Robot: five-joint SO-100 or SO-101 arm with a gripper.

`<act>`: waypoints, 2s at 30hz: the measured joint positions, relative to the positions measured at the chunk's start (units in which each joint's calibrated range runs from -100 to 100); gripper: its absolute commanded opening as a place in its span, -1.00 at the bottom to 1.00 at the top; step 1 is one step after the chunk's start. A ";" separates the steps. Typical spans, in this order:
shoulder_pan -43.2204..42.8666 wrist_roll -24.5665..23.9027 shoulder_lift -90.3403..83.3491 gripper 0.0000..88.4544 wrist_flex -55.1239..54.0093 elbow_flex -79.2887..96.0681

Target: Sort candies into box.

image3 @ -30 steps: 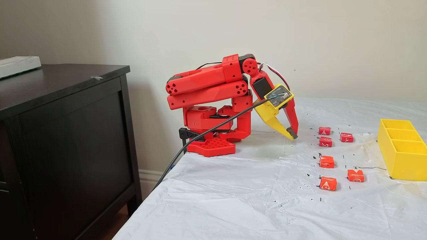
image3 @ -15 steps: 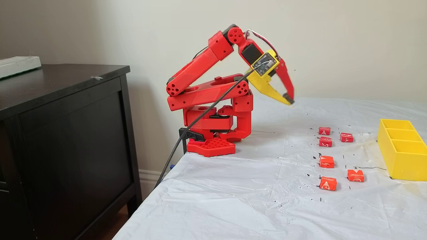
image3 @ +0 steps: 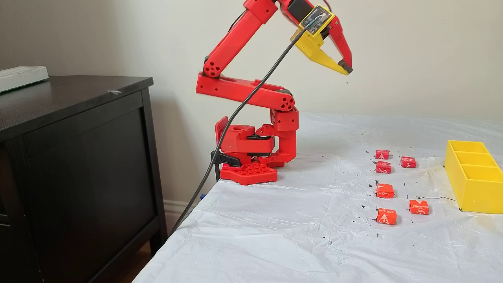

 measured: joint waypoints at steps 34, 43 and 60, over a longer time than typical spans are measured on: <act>-2.28 -3.17 27.24 -1.00 -2.83 -13.13; -2.28 -4.79 30.72 -1.00 -7.61 -10.15; -3.66 -4.98 38.69 -0.42 -10.05 -9.63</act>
